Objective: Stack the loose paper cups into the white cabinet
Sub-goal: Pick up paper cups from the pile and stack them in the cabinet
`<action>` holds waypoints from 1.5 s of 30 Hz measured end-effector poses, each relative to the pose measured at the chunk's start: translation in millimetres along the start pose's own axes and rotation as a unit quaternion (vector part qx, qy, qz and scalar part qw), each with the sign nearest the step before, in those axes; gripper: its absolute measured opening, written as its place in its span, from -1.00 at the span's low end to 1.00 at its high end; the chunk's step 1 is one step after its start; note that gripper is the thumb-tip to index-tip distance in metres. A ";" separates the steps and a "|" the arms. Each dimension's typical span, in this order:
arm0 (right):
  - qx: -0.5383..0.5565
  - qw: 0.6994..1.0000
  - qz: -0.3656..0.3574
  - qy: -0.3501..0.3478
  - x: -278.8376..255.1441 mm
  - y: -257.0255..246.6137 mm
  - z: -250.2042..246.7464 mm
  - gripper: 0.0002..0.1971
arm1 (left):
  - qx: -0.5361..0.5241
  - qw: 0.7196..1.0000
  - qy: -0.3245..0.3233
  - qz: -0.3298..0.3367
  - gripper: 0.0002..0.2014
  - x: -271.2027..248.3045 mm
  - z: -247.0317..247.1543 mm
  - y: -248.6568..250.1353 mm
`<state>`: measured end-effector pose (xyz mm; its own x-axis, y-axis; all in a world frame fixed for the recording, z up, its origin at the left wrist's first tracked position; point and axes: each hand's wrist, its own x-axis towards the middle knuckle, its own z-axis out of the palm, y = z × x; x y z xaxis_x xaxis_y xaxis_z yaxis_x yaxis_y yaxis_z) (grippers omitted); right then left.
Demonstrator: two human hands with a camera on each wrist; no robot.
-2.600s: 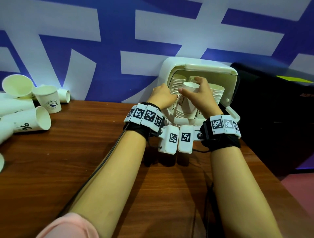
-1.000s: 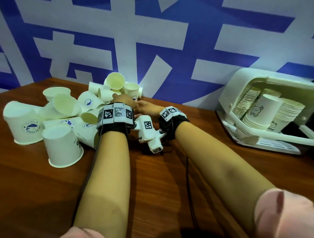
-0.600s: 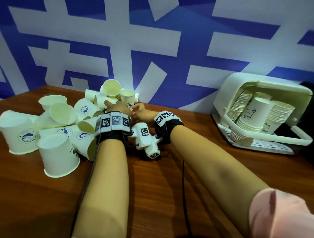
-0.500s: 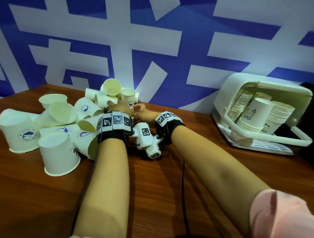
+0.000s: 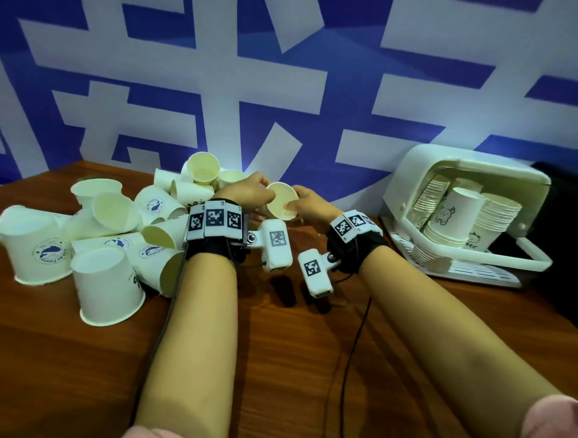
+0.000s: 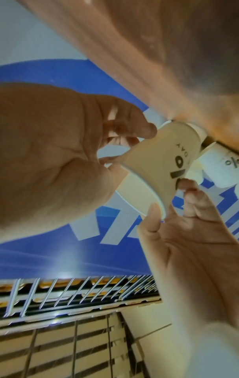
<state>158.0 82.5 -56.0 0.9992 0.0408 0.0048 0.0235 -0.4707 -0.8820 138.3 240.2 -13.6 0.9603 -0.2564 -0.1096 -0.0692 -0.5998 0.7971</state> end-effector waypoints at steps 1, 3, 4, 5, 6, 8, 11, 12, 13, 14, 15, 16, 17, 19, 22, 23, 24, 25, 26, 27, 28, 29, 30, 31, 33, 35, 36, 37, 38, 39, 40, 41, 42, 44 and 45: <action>-0.003 1.000 -0.007 0.019 -9.8 0.3 -12.5 -0.63 | -0.016 0.999 -0.015 0.028 -0.69 -2.4 3.8 6.9; 0.003 0.999 -0.022 0.050 -31.1 0.3 -35.8 -0.67 | -0.024 0.995 -0.037 0.086 -0.68 -8.4 12.2 20.7; 0.007 0.997 -0.031 0.063 -43.2 1.0 -48.5 -0.70 | -0.025 0.992 -0.049 0.113 -0.68 -11.6 17.5 28.1; 0.009 0.996 -0.040 0.076 -56.6 0.7 -60.7 -0.74 | -0.029 0.988 -0.060 0.140 -0.68 -14.9 23.5 35.0; 0.008 0.995 -0.049 0.089 -70.0 1.6 -73.8 -0.77 | -0.035 0.983 -0.069 0.165 -0.67 -18.4 31.1 43.3; 0.007 0.992 -0.063 0.111 -95.1 3.2 -97.1 -0.79 | -0.051 0.974 -0.079 0.208 -0.67 -23.8 47.7 58.5; 0.032 0.984 -0.079 0.156 -129.8 10.5 -134.6 -0.80 | -0.083 0.958 -0.088 0.260 -0.64 -31.4 81.6 86.3; 0.046 0.981 -0.083 0.171 -137.6 14.1 -145.8 -0.82 | -0.091 0.953 -0.089 0.275 -0.64 -32.9 92.4 95.6; 0.051 0.977 -0.085 0.187 -146.8 17.1 -158.4 -0.83 | -0.099 0.948 -0.089 0.290 -0.64 -32.9 104.0 105.8; 0.051 0.973 -0.087 0.206 -154.5 20.7 -171.4 -0.82 | -0.111 0.943 -0.089 0.302 -0.64 -33.7 116.3 117.6; 0.051 0.969 -0.088 0.225 -161.8 23.5 -183.9 -0.80 | -0.125 0.938 -0.091 0.309 -0.63 -33.7 128.4 129.0; 0.056 0.964 -0.090 0.244 -169.3 25.9 -196.4 -0.79 | -0.141 0.934 -0.096 0.314 -0.63 -33.3 141.4 141.5; 0.064 0.959 -0.092 0.261 -176.5 27.8 -207.7 -0.80 | -0.158 0.929 -0.108 0.317 -0.62 -32.7 153.3 152.4; 0.083 0.950 -0.091 0.287 -190.7 32.8 -230.7 -0.83 | -0.191 0.918 -0.139 0.318 -0.63 -32.2 178.5 174.7; 0.089 0.946 -0.083 0.301 -205.7 44.3 -260.6 -0.83 | -0.240 0.906 -0.175 0.300 -0.64 -31.9 211.6 199.3; 0.088 0.946 -0.072 0.302 -209.5 49.1 -270.2 -0.82 | -0.256 0.903 -0.193 0.286 -0.64 -31.0 223.7 206.9; 0.089 0.947 -0.057 0.303 -211.3 54.8 -279.4 -0.80 | -0.266 0.902 -0.208 0.271 -0.64 -29.5 236.2 214.3; 0.089 0.949 -0.036 0.302 -211.6 61.7 -287.8 -0.78 | -0.271 0.903 -0.216 0.255 -0.64 -26.1 248.2 219.9; 0.085 0.949 -0.015 0.304 -209.7 70.0 -295.5 -0.76 | -0.276 0.905 -0.219 0.240 -0.63 -22.6 259.1 224.9; 0.083 0.948 0.005 0.308 -206.5 76.9 -300.1 -0.75 | -0.280 0.907 -0.218 0.227 -0.63 -19.2 268.0 227.5; 0.085 0.946 0.020 0.313 -202.0 85.1 -304.2 -0.74 | -0.282 0.910 -0.215 0.216 -0.63 -15.1 277.0 230.0; 0.093 0.944 0.032 0.316 -196.3 93.8 -307.7 -0.74 | -0.281 0.913 -0.209 0.208 -0.63 -9.2 286.2 232.2; 0.104 0.942 0.045 0.317 -189.9 103.4 -310.2 -0.73 | -0.275 0.919 -0.202 0.200 -0.64 -4.3 294.2 233.4; 0.118 0.940 0.057 0.316 -183.6 112.6 -311.9 -0.71 | -0.269 0.924 -0.195 0.191 -0.65 1.2 302.3 233.9; 0.145 0.935 0.081 0.313 -173.4 127.9 -310.9 -0.66 | -0.254 0.933 -0.189 0.169 -0.68 10.9 315.7 231.9; 0.167 0.933 0.091 0.305 -166.2 139.8 -309.0 -0.61 | -0.235 0.942 -0.186 0.150 -0.69 16.7 326.0 229.1; 0.175 0.933 0.092 0.301 -163.4 143.4 -307.3 -0.58 | -0.229 0.945 -0.185 0.141 -0.67 18.6 330.3 227.4; 0.176 0.933 0.096 0.299 -160.8 145.6 -305.4 -0.58 | -0.229 0.947 -0.184 0.131 -0.65 20.9 333.8 225.4; 0.174 0.933 0.104 0.298 -159.3 148.0 -304.7 -0.58 | -0.233 0.947 -0.184 0.121 -0.66 23.5 337.2 223.7; 0.168 0.932 0.113 0.300 -158.0 148.4 -304.1 -0.59 | -0.238 0.947 -0.185 0.111 -0.70 24.7 339.0 222.8; 0.163 0.932 0.118 0.300 -156.0 149.0 -304.1 -0.58 | -0.244 0.946 -0.188 0.101 -0.76 25.2 339.5 222.5; 0.161 0.933 0.117 0.300 -154.4 149.5 -304.2 -0.58 | -0.248 0.945 -0.194 0.093 -0.81 25.9 339.7 222.0; 0.156 0.935 0.111 0.300 -152.6 150.9 -304.7 -0.59 | -0.251 0.943 -0.200 0.087 -0.83 25.9 339.4 222.0; 0.140 0.937 0.100 0.305 -150.8 150.3 -303.9 -0.62 | -0.253 0.942 -0.205 0.078 -0.76 27.4 339.9 221.8; 0.139 0.938 0.098 0.303 -150.0 150.5 -303.5 -0.62 | -0.256 0.942 -0.202 0.074 -0.71 29.4 340.9 221.7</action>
<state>21.9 -261.9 -46.4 0.8215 -0.5698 0.0222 -0.0882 -0.1654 -0.9823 59.1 -158.7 -42.6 0.7620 -0.6381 -0.1102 0.0451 -0.1174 0.9921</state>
